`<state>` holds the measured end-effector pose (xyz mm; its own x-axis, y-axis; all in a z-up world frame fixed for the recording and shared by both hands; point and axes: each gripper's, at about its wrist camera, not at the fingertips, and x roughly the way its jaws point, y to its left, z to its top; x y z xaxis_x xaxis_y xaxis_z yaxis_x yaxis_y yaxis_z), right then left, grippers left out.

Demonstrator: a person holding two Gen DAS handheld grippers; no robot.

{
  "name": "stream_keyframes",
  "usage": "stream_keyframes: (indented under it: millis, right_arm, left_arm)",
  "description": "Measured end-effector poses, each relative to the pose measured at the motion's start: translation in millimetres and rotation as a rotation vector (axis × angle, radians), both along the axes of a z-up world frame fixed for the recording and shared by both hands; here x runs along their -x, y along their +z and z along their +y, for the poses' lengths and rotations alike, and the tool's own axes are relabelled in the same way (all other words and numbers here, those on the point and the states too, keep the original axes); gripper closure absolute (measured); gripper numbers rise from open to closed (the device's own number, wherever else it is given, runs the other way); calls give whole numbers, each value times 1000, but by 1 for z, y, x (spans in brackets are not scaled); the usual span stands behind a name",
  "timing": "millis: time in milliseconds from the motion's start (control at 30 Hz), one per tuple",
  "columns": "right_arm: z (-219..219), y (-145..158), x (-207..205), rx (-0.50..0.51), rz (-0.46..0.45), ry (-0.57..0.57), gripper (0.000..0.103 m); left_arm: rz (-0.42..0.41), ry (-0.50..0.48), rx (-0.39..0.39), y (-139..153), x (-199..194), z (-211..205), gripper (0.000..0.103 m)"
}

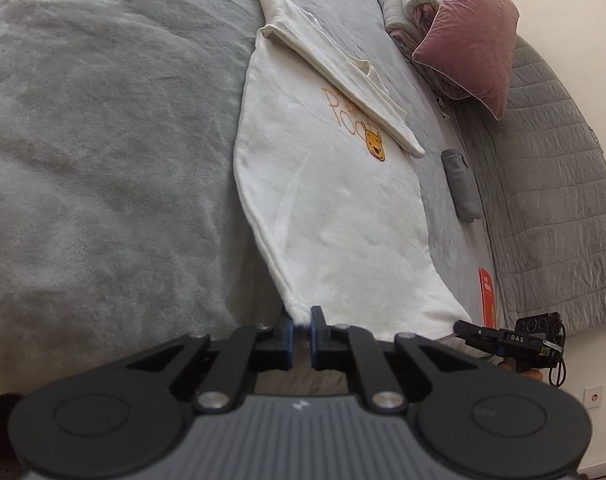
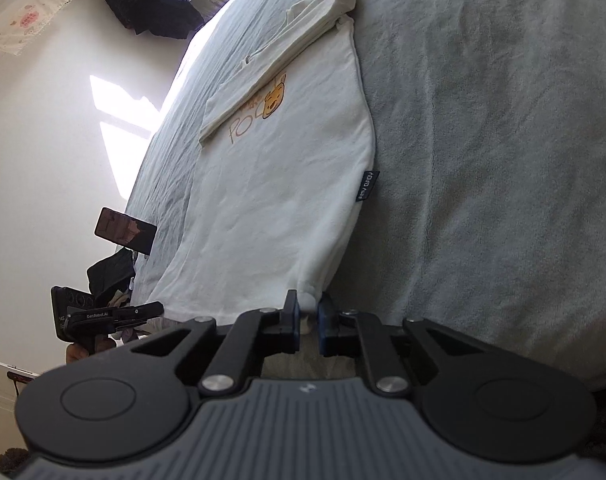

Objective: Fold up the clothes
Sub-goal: 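Grasp the shirt hem with both grippers, then lift the hem with both grippers and fold it up over the shirt body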

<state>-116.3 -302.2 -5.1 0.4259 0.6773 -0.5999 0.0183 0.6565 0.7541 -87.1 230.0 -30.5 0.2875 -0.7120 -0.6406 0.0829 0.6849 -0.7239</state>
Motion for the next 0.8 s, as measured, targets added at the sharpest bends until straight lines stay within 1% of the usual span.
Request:
stream_keyframes:
  millis: [200,267,333,467,633,800]
  right_arm:
    - [-10,10,-20,-107,-28,-65,91]
    - [-12,12,-30,-138,-41,-92,93]
    - [-13,12,-42,-147,-49,-116,93]
    - [-16,6,-69,-140,-42,-161,93]
    - [-21,-10,-105,-138,-5,-215,93]
    - [-29,-28,-124,-145,42,-249,93]
  left_arm:
    - [-27,101,170,5,-18,12,96]
    - [-31,138,205,3,-28,11,96]
    - [-25,170,221,1,-42,8,96]
    - [0,223,225,-9,-74,-1,96]
    - [20,268,180,-21,-112,-13,96]
    - [7,264,137,-28,-131,-19,96]
